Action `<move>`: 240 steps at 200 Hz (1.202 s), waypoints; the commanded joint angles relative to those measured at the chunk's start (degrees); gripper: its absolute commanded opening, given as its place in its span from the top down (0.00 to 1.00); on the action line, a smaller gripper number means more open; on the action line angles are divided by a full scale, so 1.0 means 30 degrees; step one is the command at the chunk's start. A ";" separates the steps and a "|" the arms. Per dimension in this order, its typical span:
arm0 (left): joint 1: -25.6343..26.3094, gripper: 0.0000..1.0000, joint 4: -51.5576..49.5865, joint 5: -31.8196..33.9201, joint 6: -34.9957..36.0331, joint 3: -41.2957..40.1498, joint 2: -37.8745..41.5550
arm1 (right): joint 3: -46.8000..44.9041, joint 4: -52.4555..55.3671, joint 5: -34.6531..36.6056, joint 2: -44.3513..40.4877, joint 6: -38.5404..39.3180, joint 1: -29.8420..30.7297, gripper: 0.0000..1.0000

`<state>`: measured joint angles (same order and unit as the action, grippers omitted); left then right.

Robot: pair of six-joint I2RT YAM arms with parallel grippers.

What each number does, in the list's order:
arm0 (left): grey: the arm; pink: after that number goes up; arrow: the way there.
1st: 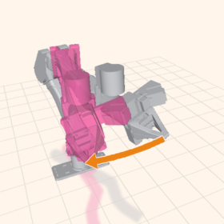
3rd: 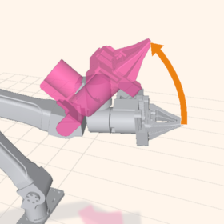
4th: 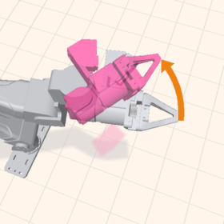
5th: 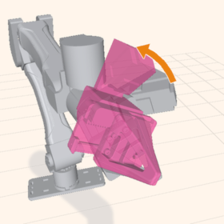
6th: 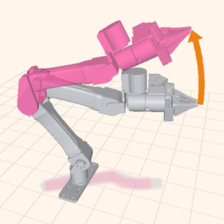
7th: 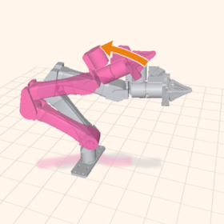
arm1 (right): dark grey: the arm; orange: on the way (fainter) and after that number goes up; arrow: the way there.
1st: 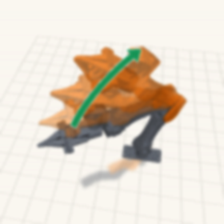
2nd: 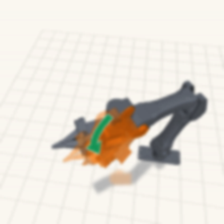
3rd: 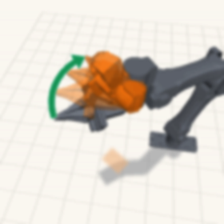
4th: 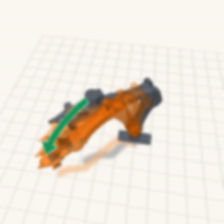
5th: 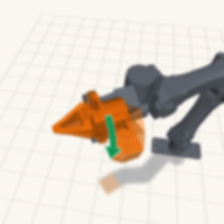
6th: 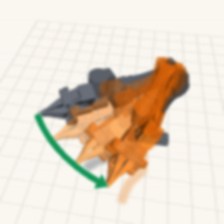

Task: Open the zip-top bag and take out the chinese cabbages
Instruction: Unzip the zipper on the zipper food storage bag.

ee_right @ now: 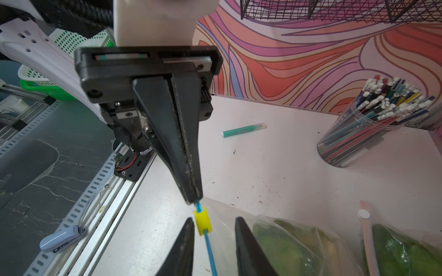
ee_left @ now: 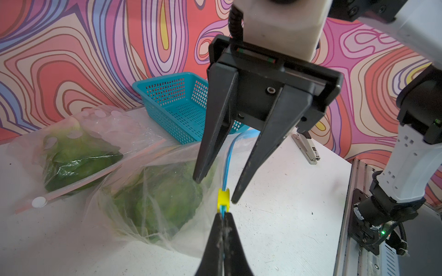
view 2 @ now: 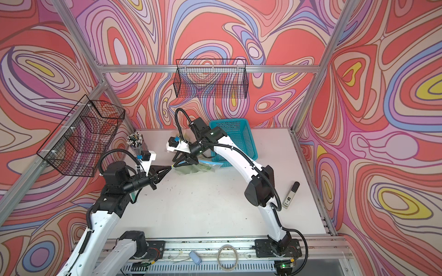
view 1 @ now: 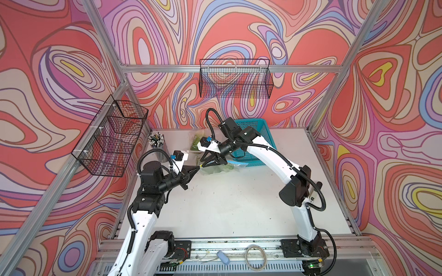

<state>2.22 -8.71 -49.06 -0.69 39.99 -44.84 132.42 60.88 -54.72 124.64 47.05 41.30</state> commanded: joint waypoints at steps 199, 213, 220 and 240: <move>0.0166 1.00 0.1069 -0.0430 -0.0265 0.0206 0.0111 | 0.0252 -0.0432 -0.1140 0.0670 -0.0350 0.0277 0.97; 0.0169 1.00 0.1053 -0.0407 -0.0241 0.0206 0.0122 | 0.0093 -0.0838 -0.1046 0.0542 -0.0656 0.0282 1.00; 0.0147 1.00 0.1036 -0.0391 -0.0241 0.0206 0.0122 | 0.0010 -0.1022 -0.0945 0.0453 -0.0751 0.0291 1.00; 0.0198 1.00 0.0971 -0.0155 -0.0263 0.0180 0.0206 | -0.0318 -0.1293 -0.0525 0.0196 -0.0801 0.0267 1.00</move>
<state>2.31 -7.88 -47.72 -1.56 39.99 -44.84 132.42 59.53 -57.69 125.49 44.53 41.82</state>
